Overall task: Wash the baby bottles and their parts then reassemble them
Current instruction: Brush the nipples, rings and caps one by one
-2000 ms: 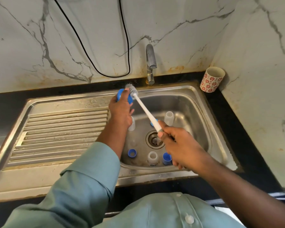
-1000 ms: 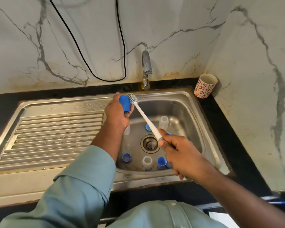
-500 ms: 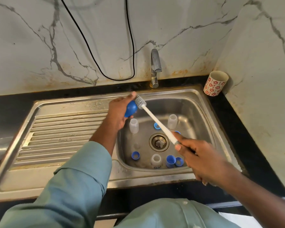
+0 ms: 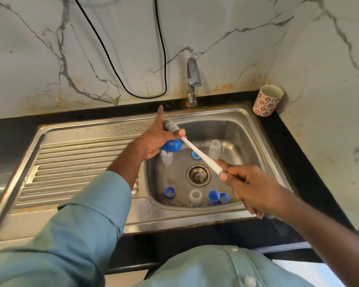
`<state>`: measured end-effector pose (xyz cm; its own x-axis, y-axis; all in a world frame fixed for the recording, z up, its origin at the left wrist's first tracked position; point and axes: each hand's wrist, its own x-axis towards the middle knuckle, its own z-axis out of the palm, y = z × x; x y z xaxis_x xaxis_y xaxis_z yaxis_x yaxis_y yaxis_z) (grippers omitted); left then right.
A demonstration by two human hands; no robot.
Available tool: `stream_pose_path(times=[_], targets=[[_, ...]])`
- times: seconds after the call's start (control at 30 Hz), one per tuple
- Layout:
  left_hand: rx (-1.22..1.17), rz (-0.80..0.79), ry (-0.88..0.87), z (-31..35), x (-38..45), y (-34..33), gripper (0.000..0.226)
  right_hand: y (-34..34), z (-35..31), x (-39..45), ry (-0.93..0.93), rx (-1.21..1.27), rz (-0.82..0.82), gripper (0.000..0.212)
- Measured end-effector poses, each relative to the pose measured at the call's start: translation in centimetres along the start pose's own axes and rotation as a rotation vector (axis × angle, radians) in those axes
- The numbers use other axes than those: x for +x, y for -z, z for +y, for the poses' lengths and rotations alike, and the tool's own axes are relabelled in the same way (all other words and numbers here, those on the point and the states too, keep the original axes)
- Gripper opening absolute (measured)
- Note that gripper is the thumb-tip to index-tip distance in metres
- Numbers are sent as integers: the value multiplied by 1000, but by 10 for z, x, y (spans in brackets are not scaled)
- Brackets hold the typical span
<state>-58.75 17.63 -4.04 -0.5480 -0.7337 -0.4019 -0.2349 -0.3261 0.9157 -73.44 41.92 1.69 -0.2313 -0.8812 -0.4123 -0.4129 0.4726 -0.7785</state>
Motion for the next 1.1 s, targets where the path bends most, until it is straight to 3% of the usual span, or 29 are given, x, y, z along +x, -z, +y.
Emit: stream_pose_path(times=[0.07, 0.13, 0.27, 0.4, 0.47, 0.53, 0.63, 0.7, 0.83, 1.1], targets=[[-46, -9, -14, 0, 1, 8, 140, 14, 0, 0, 9, 32, -39, 24], [-199, 40, -54, 4, -2, 19, 128, 25, 0, -4, 35, 42, -80, 30], [-187, -111, -40, 0, -7, 20, 115, 28, -1, 2, 38, 72, -95, 35], [-528, 116, -146, -6, -1, 34, 97, 26, 0, -2, 44, 140, -85, 36], [-558, 75, -159, -12, 0, 21, 84, 14, 0, 2, 34, 162, -27, 38], [-589, 88, -100, -22, 4, -1, 68, 0, -1, 9, 28, 174, 30, 38], [-880, 286, 63, -36, 12, -14, 56, -8, 13, 2, -22, 200, 34, 37], [-915, 280, 210, -45, 10, -20, 52, -4, 25, -10, -59, 202, 69, 36], [-484, 76, 390, -65, 15, -68, 18, 10, 46, -9, -100, 196, 211, 34], [769, -122, -74, -122, 57, -154, 46, 55, 77, 32, -126, 204, 212, 37]])
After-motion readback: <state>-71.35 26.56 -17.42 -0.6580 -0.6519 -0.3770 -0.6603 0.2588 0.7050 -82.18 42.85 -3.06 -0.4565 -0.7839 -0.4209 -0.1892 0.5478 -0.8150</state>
